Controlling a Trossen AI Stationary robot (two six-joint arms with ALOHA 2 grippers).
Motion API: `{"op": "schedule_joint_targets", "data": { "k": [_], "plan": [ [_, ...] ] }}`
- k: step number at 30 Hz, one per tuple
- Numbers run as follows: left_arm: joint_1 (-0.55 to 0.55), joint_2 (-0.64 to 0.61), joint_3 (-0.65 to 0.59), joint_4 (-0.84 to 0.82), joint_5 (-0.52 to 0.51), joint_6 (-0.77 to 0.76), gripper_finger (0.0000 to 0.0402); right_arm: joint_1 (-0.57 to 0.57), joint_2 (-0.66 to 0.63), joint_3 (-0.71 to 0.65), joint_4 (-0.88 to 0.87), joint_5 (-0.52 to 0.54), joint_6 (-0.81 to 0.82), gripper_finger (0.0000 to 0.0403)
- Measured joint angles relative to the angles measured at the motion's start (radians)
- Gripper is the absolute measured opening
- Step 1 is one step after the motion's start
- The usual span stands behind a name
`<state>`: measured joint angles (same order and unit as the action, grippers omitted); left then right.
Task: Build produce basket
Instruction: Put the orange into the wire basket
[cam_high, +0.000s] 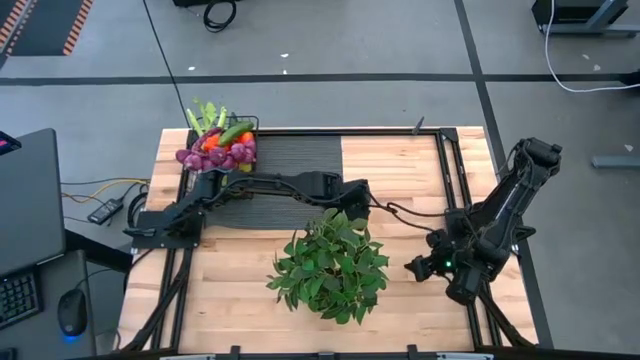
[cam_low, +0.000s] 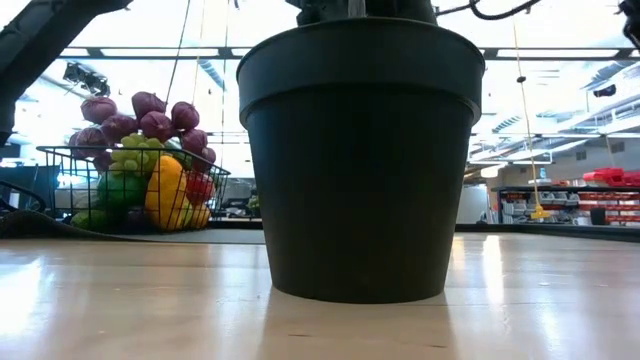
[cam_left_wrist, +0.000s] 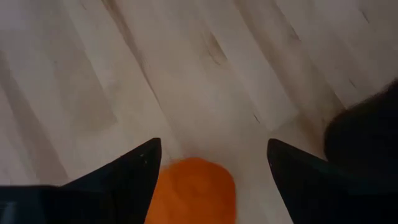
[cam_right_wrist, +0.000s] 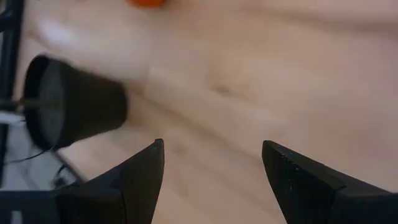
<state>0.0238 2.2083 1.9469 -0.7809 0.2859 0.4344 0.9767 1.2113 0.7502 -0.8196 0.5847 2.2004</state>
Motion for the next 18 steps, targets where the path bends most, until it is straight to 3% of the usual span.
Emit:
{"op": "schedule_joint_targets", "data": {
  "k": [10,16,18],
  "plan": [
    [-0.001,0.002,0.002,-0.033,-0.043,-0.014,0.0316,0.049,0.138,0.000,0.195,-0.002,0.052,0.0273],
    [0.006,0.035,-0.004,-0.089,-0.044,-0.125,0.0317,0.050,0.163,0.000,0.230,-0.001,0.052,0.0273],
    [0.008,0.036,-0.006,-0.087,-0.106,-0.206,0.0317,0.050,0.163,0.000,0.229,0.000,0.052,0.0273]
  ]
}}
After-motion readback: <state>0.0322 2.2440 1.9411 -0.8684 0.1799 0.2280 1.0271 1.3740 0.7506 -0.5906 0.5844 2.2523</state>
